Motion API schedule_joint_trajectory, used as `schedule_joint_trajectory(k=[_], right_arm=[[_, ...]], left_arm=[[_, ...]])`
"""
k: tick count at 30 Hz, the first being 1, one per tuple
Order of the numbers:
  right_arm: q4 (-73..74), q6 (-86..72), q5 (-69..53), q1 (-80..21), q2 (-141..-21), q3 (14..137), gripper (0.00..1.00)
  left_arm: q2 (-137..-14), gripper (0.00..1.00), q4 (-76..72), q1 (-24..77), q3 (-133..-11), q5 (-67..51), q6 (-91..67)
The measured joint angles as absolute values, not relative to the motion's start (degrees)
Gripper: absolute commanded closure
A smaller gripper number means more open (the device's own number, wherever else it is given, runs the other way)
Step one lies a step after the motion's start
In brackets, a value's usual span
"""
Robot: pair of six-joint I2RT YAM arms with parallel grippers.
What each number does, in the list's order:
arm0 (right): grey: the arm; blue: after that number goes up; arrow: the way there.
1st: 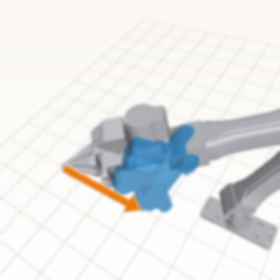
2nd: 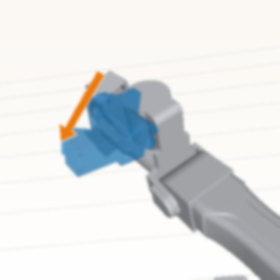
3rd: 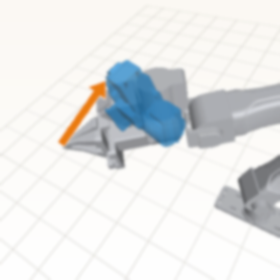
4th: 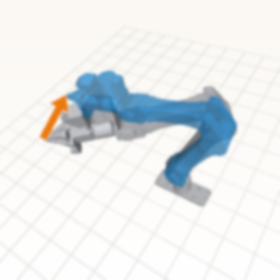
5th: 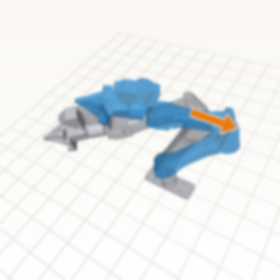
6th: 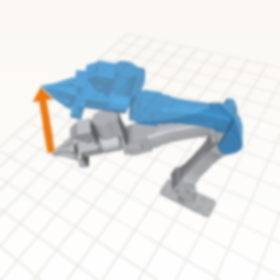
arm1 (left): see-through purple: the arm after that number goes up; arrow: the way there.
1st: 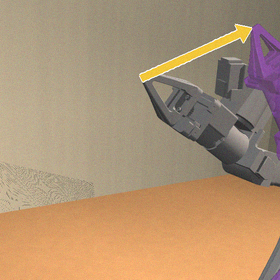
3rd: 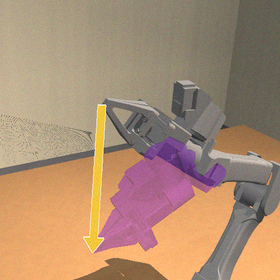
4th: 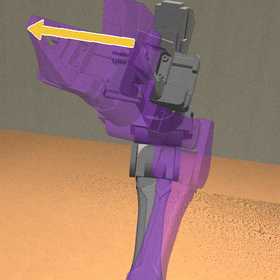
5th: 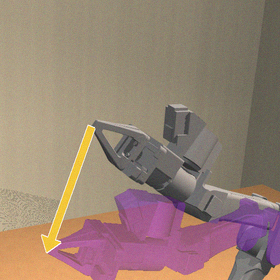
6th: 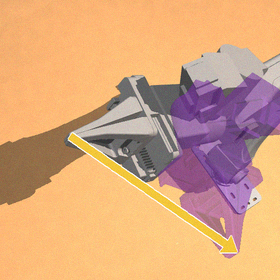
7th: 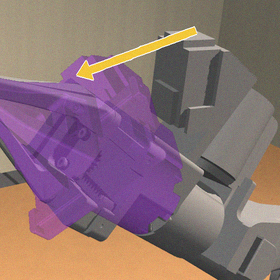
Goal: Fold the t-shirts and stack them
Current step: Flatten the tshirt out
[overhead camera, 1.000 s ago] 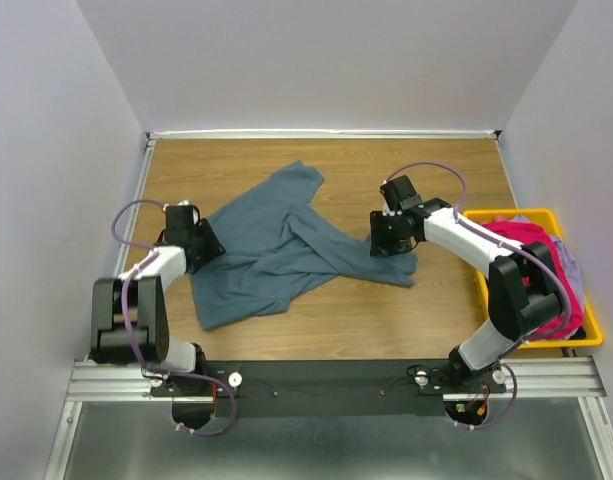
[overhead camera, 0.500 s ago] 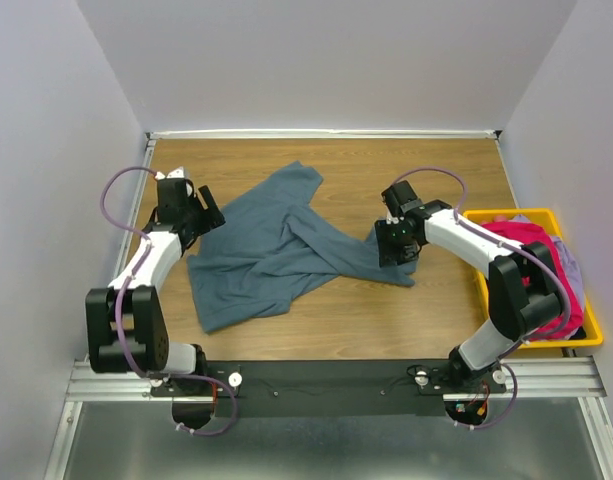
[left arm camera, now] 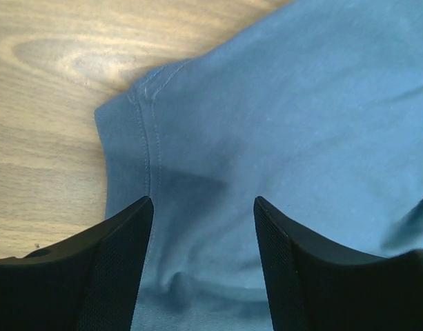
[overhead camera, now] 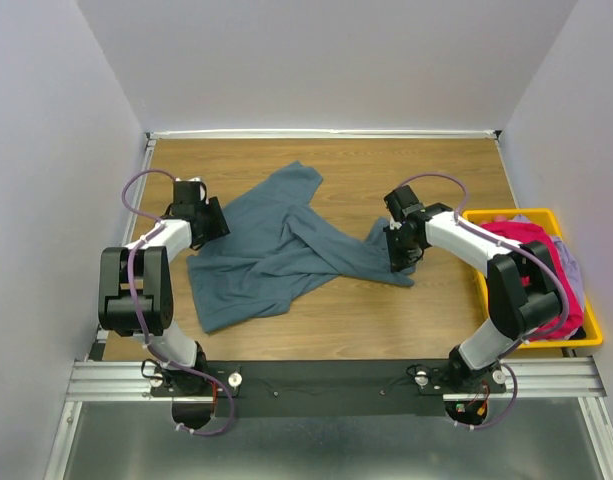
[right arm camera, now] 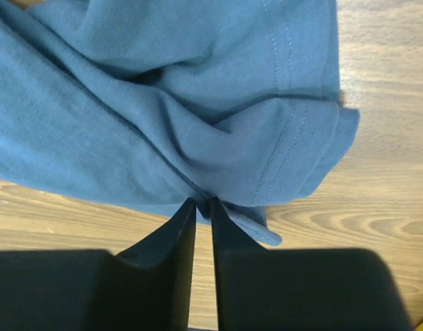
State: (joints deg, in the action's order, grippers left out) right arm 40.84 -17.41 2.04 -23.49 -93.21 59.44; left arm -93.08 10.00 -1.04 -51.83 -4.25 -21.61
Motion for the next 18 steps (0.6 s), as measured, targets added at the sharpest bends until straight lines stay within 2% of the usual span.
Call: schedule_joint_trajectory(k=[5, 8, 9, 13, 18], right_arm=[[41.8, -16.8, 0.7, -23.5, -93.2, 59.4, 0.99], [42.7, -16.5, 0.4, -23.5, -93.2, 59.6, 0.99], [43.5, -16.4, 0.5, -23.5, -93.2, 59.9, 0.99], [46.9, -16.5, 3.3, -23.5, -92.7, 63.7, 0.99], [49.8, -16.4, 16.1, -23.4, -92.2, 79.6, 0.99]], left_arm=[[-93.7, 0.38, 8.9, -1.0, -50.0, -3.7, -21.6], [-93.7, 0.41, 8.1, -1.0, -49.7, -3.5, -21.7], [-93.7, 0.46, 7.9, -1.0, -49.6, -3.4, -21.8], [-93.6, 0.49, 6.5, -1.0, -48.7, -2.9, -22.0], [-92.2, 0.49, 4.6, -1.0, -46.5, -2.7, -22.4]])
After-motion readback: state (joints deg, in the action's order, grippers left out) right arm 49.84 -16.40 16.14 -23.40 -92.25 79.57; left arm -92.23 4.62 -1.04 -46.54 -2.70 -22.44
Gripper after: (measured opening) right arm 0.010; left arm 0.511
